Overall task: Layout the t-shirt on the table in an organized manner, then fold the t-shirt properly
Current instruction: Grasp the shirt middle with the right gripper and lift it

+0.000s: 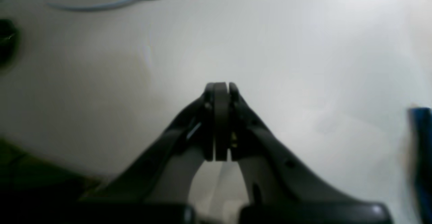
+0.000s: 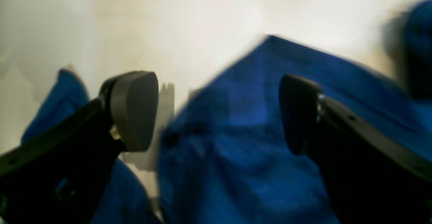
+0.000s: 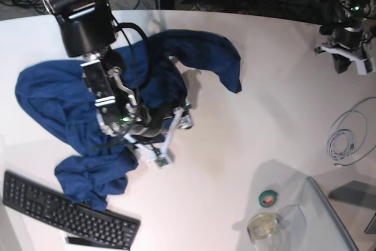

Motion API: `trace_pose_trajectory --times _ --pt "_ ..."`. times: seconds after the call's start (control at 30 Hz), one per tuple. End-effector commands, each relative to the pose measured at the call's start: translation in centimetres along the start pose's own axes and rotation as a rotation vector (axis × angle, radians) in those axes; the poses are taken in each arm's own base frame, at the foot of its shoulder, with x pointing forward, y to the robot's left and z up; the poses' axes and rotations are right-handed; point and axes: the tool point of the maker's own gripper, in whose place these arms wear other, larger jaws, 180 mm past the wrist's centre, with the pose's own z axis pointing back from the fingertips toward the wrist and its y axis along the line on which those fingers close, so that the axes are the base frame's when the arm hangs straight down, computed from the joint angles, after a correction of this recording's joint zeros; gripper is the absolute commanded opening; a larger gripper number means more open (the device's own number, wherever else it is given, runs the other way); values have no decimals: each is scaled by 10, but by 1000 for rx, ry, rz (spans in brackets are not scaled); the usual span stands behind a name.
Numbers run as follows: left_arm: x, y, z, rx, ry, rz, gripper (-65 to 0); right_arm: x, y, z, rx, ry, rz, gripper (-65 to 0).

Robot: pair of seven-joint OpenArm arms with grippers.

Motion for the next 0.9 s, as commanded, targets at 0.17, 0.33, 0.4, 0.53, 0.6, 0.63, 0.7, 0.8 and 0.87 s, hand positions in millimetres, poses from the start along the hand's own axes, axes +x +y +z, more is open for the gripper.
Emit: trace_pose_trajectory --times 0.17,0.33,0.4,0.53,0.6,0.63,0.7,0.8,0.87 --pt "4 9 6 9 -19 -19 -650 2 -12 -24 -8 -5 19 -183" --pt "1 9 6 10 -13 -16 -650 -12 -17 -32 -12 24 -1 -369" --pt "2 9 5 9 -15 -15 -650 -14 -16 -32 -11 30 -2 -558" --pt "4 8 3 2 -15 -22 -650 -6 4 -28 18 36 52 -638" --pt "5 8 3 1 -16 -25 -650 7 25 -19 44 7 125 -650" --pt "5 8 3 1 -17 -25 -650 14 36 -16 58 -8 161 -650" --pt "5 8 3 1 -17 -25 -650 26 53 -8 78 -33 220 -650" --pt "6 8 3 3 -19 -26 -650 51 77 8 102 -89 294 -650" --pt "6 8 3 3 -19 -26 -650 71 92 21 118 -150 336 -650"
